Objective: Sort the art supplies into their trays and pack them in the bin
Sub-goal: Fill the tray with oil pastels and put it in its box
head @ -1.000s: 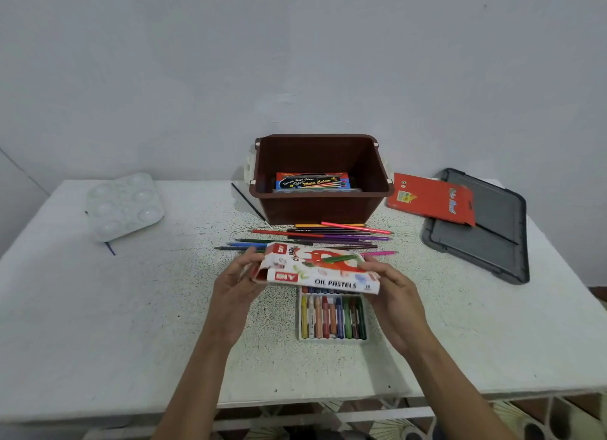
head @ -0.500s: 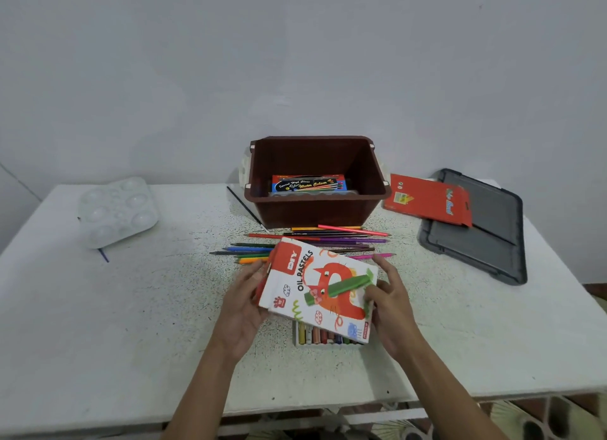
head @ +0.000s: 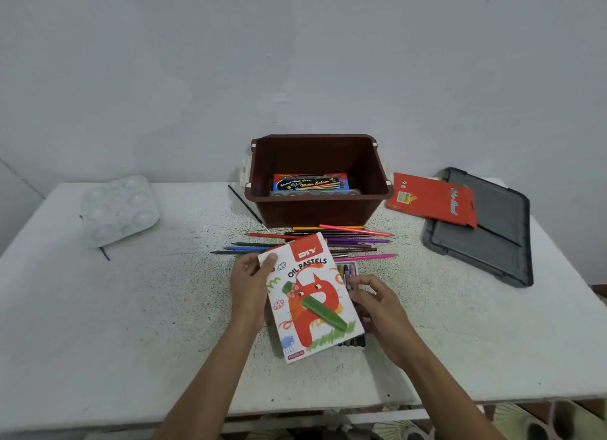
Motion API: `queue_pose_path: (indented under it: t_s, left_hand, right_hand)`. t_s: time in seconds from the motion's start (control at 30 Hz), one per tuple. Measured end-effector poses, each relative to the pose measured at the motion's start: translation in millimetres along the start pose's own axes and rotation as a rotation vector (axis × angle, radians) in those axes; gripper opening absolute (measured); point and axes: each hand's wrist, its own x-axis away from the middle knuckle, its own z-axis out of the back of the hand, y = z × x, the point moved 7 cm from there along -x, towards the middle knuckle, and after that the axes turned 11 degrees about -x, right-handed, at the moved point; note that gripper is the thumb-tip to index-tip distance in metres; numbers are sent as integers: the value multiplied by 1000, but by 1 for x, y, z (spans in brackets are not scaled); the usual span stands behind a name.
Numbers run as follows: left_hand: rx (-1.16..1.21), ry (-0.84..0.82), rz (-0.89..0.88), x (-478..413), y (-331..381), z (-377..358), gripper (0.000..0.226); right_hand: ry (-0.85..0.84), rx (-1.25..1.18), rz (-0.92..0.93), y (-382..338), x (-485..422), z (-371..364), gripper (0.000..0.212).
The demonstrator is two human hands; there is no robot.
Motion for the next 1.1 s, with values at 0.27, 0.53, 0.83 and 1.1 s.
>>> queue_pose_path:
  t_s: [0.27, 0.53, 0.83, 1.1]
  left_hand:
    - [-582, -466, -232, 4, 28, -50, 68]
    - [-1346, -766, -410, -1, 37, -78, 144]
    - [-1812, -799, -772, 8, 44, -101, 146]
    - [-1824, -751, -900, 7, 44, -102, 139]
  right_hand:
    - [-64, -108, 28, -4, -2, -14, 56]
    - [-62, -232, 14, -2, -5, -16, 58]
    - [-82, -566, -124, 11, -14, -17, 39]
    - [46, -563, -179, 9, -16, -14, 27]
